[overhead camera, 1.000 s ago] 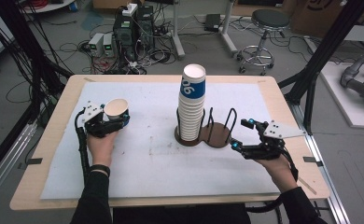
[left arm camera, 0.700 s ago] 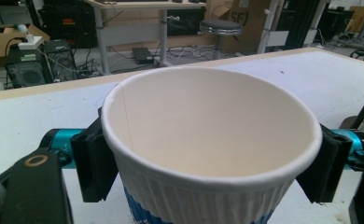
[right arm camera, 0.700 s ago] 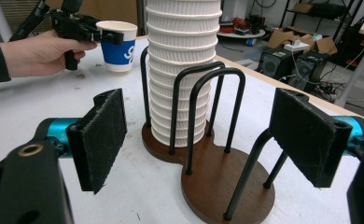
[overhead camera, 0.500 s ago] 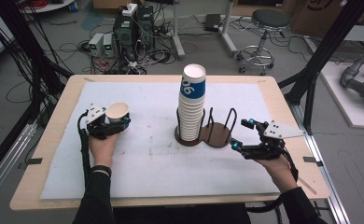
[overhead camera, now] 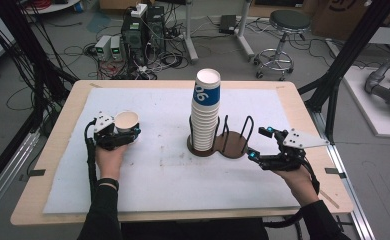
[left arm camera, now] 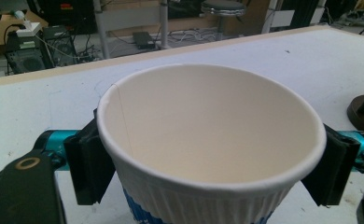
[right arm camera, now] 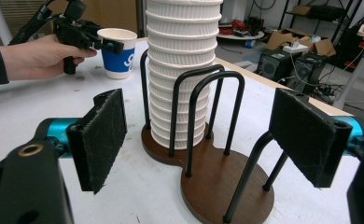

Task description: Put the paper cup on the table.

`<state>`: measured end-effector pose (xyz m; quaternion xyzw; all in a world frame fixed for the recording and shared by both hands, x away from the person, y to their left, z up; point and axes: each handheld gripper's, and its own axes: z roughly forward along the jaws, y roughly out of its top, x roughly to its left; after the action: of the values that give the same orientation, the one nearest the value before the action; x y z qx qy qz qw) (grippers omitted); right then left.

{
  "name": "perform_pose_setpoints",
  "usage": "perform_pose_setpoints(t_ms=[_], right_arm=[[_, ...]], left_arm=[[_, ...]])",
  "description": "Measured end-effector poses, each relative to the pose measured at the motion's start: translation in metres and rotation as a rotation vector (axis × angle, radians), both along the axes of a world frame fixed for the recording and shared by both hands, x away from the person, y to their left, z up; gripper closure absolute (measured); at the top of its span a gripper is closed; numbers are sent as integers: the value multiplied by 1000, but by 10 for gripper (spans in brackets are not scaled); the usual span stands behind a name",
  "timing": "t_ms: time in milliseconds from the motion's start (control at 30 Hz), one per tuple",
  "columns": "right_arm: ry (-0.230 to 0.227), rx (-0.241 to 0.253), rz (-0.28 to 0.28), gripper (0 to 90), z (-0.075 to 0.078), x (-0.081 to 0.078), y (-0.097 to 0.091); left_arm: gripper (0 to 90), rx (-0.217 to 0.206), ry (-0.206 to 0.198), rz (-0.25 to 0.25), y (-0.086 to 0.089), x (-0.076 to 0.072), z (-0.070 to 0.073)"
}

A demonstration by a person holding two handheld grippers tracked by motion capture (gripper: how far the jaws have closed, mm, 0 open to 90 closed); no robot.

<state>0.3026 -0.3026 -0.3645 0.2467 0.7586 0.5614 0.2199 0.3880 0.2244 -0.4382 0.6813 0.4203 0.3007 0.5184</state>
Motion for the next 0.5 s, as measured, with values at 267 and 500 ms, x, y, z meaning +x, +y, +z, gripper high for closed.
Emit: perform_pose_setpoints(t_ms=[267,500], right_arm=[[4,1,7,195,1,0,1],[4,2,8,196,1,0,2]], left_arm=[[156,22,12,-6,-3,-1,1],[128,35,16,1,-5,-2,2]])
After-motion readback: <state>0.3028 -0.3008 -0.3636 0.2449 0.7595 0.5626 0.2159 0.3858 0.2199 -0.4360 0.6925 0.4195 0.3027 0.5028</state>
